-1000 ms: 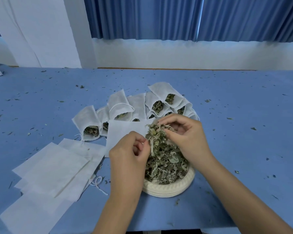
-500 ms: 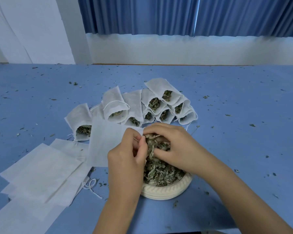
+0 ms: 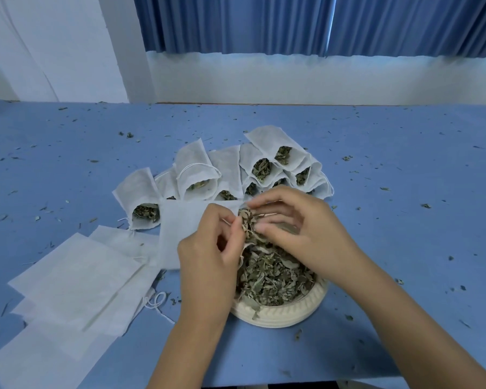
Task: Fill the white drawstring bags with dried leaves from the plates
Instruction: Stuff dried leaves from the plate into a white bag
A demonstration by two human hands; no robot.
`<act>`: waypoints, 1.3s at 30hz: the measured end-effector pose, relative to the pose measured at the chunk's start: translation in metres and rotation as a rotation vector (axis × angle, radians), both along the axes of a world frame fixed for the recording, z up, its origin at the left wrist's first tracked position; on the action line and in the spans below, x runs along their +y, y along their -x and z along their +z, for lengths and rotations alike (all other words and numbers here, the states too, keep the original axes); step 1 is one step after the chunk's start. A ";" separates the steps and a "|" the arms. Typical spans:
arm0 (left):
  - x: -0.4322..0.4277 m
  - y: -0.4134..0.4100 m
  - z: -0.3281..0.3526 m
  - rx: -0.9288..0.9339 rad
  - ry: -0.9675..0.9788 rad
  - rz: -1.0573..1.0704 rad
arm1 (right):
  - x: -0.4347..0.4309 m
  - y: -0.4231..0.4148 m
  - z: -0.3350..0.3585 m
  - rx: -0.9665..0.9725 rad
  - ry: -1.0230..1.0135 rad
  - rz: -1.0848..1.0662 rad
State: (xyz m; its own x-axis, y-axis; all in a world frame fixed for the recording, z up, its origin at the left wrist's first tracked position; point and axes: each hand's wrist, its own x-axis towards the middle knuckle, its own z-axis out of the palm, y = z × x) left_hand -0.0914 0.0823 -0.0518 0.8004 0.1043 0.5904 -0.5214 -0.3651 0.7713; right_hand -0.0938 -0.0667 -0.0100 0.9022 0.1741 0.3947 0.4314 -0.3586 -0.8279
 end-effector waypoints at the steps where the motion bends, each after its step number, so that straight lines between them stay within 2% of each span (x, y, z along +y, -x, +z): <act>1: 0.001 -0.001 0.001 0.010 0.020 0.002 | -0.003 0.003 0.000 -0.080 0.018 -0.031; 4: 0.000 -0.003 0.004 0.004 0.057 -0.055 | -0.001 0.007 -0.003 -0.241 0.235 -0.064; 7: -0.002 -0.002 0.009 -0.003 0.079 -0.145 | 0.008 0.005 -0.006 -0.155 0.442 0.085; 10: 0.004 -0.004 0.007 0.001 0.025 -0.121 | 0.002 0.004 -0.002 -0.129 0.389 0.047; 13: 0.013 -0.006 0.007 0.042 0.040 -0.066 | -0.009 0.007 0.006 -0.302 0.227 -0.095; 15: 0.014 -0.005 0.010 0.055 0.052 -0.088 | -0.005 0.008 0.007 -0.343 0.293 -0.033; 18: 0.009 0.001 0.016 0.080 0.083 -0.181 | 0.011 0.006 0.000 -0.193 0.535 0.142; 20: 0.010 0.003 0.017 0.067 0.050 -0.146 | 0.010 0.005 -0.001 -0.112 0.506 0.179; 23: 0.025 0.000 0.014 0.043 0.004 0.008 | -0.007 0.007 0.007 -0.195 0.255 0.081; 24: 0.029 -0.002 0.013 0.044 0.009 0.048 | -0.012 0.009 0.010 -0.203 0.248 0.069; 30: 0.029 0.000 0.011 0.065 0.033 0.075 | 0.002 0.012 -0.004 0.101 0.669 0.212; 34: 0.025 0.004 0.010 0.067 0.022 0.044 | 0.004 0.008 -0.004 0.183 0.594 0.201; 39: 0.026 0.006 0.011 0.065 0.028 0.037 | 0.008 0.005 -0.005 0.124 0.639 0.176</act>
State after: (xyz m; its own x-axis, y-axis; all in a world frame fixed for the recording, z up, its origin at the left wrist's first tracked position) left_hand -0.0971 0.1087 -0.0405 0.8325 0.1499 0.5334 -0.4561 -0.3611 0.8133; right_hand -0.0988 -0.0584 -0.0153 0.8711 0.4873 0.0604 0.4433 -0.7275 -0.5237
